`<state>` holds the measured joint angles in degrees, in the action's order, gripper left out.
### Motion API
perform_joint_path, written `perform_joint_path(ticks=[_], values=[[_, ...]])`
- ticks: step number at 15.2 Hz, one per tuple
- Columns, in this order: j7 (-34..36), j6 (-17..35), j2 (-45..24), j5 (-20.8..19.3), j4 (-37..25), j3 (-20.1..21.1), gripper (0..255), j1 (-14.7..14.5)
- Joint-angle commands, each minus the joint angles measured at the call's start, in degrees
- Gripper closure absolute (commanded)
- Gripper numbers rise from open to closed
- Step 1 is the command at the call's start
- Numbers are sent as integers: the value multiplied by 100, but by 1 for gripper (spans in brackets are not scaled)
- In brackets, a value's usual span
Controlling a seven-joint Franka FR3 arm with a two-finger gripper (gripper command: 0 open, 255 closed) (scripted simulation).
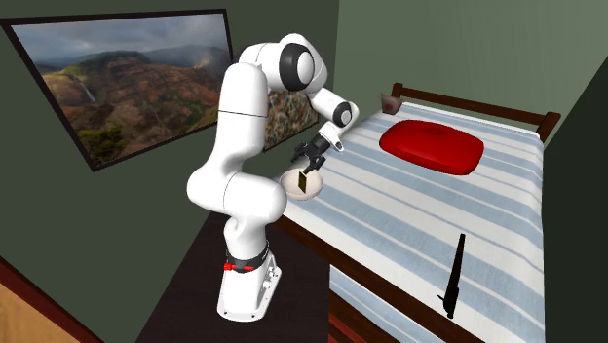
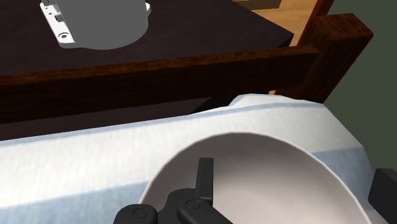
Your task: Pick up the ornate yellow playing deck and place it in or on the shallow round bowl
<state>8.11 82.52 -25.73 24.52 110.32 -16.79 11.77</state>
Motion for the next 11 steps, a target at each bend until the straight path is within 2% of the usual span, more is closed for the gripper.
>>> perform_joint_path(ticks=[1,3,11], values=[[16,-269,-115,-32,-372,-25,0,87],[41,-601,-272,-58,-849,-46,0,195],[41,-601,-272,-58,-849,-45,0,195]])
